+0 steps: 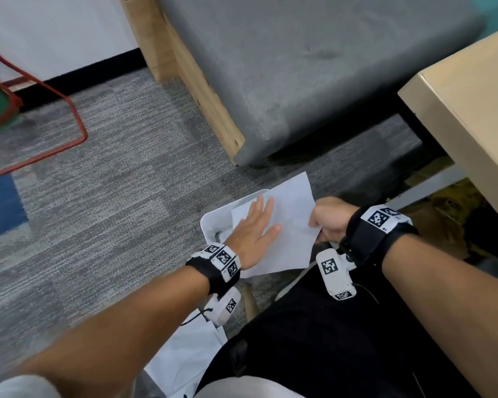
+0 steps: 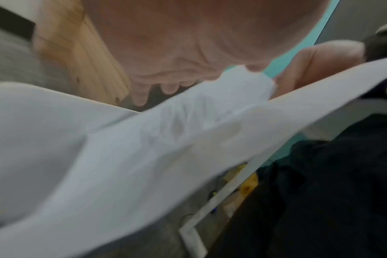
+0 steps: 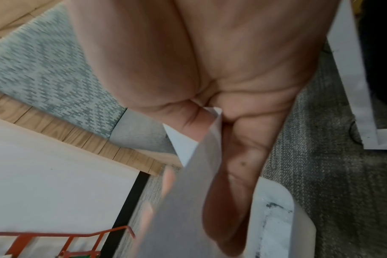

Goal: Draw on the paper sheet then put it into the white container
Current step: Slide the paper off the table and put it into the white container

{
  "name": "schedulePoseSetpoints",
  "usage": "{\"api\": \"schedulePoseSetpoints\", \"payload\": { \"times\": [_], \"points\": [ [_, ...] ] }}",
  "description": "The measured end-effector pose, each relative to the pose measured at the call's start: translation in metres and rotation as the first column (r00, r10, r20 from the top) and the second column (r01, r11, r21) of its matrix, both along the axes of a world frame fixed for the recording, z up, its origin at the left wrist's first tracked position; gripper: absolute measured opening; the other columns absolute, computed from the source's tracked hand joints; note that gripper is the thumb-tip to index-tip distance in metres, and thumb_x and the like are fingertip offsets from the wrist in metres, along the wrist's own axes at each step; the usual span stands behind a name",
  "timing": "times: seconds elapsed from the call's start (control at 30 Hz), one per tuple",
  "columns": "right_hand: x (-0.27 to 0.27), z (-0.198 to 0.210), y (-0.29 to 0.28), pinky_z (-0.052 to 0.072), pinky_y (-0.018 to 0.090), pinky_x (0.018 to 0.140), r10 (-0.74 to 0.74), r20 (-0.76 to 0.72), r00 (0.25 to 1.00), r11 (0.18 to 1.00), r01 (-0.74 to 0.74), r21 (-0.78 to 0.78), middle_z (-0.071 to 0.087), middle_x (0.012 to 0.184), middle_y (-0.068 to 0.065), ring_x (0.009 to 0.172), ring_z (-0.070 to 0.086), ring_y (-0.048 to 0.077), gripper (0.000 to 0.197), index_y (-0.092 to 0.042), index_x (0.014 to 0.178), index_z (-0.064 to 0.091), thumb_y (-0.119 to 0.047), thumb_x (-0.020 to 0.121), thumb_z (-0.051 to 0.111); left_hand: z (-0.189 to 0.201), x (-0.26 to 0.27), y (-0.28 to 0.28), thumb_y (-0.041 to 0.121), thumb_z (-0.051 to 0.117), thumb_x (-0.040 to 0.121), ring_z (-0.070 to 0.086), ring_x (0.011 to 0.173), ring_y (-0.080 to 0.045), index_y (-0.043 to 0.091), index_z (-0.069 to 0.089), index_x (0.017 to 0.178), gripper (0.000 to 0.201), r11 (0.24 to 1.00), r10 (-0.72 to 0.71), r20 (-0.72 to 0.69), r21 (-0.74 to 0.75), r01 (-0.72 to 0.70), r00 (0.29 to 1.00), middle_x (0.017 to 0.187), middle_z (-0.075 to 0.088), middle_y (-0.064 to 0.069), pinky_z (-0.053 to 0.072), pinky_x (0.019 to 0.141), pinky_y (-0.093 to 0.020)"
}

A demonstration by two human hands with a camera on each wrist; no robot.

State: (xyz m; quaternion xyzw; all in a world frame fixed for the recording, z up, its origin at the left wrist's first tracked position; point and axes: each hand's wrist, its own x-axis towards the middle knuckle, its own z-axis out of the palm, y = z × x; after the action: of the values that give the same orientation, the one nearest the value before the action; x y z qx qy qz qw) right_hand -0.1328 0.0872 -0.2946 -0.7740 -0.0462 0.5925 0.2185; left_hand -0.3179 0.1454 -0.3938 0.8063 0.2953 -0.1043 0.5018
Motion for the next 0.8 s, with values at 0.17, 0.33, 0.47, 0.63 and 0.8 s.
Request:
{"api": "schedulePoseSetpoints", "payload": {
  "times": [0.17,0.33,0.47,0.63,0.8],
  "points": [
    [-0.007,0.006,0.002,0.055,0.045,0.08,0.047,-0.034,0.998,0.998,-0.045,0.035,0.063,0.116,0.023,0.108,0.061,0.04,0.046,0.005,0.118,0.055,0.018,0.083,0.028,-0.018,0.04,-0.005,0.047,0.016,0.107,-0.011,0.152,-0.027,0.019,-0.001,0.159,0.061,0.98,-0.007,-0.192,-0.195,-0.031,0.981,0.166,-0.009,-0.004,-0.006,0.122,-0.043],
    [0.006,0.01,-0.009,0.054,0.04,0.073,0.005,-0.043,0.999,0.999,-0.004,0.033,0.063,0.113,0.015,0.104,0.061,0.036,0.046,-0.001,0.117,0.055,0.017,0.085,0.028,-0.041,0.027,0.016,0.052,0.021,0.105,-0.005,0.153,-0.031,0.025,-0.001,0.159,0.064,0.98,0.158,-0.37,-0.055,-0.191,0.916,0.167,-0.01,-0.006,0.004,0.122,-0.049],
    [0.006,0.007,-0.009,0.054,0.045,0.079,-0.001,-0.043,0.999,0.999,0.003,0.053,0.064,0.112,0.023,0.1,0.064,0.039,0.045,0.004,0.113,0.058,0.018,0.081,0.029,0.017,0.044,0.005,0.053,0.018,0.104,-0.02,0.15,-0.016,0.035,-0.01,0.156,0.062,0.998,0.044,0.152,0.047,-0.052,0.987,0.164,-0.022,0.004,-0.007,0.119,-0.041],
    [0.008,0.006,-0.006,0.052,0.045,0.08,0.0,-0.026,1.0,0.998,0.002,0.07,0.064,0.107,0.022,0.095,0.064,0.038,0.044,0.003,0.107,0.06,0.018,0.079,0.03,-0.009,0.032,-0.012,0.053,0.021,0.104,0.002,0.153,-0.027,0.026,0.006,0.159,0.063,0.991,0.01,-0.104,-0.128,-0.024,0.995,0.168,0.002,-0.004,0.009,0.121,-0.056],
    [0.021,0.006,-0.014,0.055,0.051,0.081,0.001,0.048,0.999,1.0,-0.002,0.019,0.064,0.112,0.022,0.102,0.063,0.043,0.042,0.005,0.113,0.057,0.018,0.081,0.032,-0.042,-0.025,0.016,0.021,0.042,0.1,0.026,0.148,-0.031,0.009,0.02,0.155,0.061,0.98,-0.159,-0.567,0.01,0.199,0.809,0.163,0.02,-0.012,0.024,0.118,-0.043]
  ]
}}
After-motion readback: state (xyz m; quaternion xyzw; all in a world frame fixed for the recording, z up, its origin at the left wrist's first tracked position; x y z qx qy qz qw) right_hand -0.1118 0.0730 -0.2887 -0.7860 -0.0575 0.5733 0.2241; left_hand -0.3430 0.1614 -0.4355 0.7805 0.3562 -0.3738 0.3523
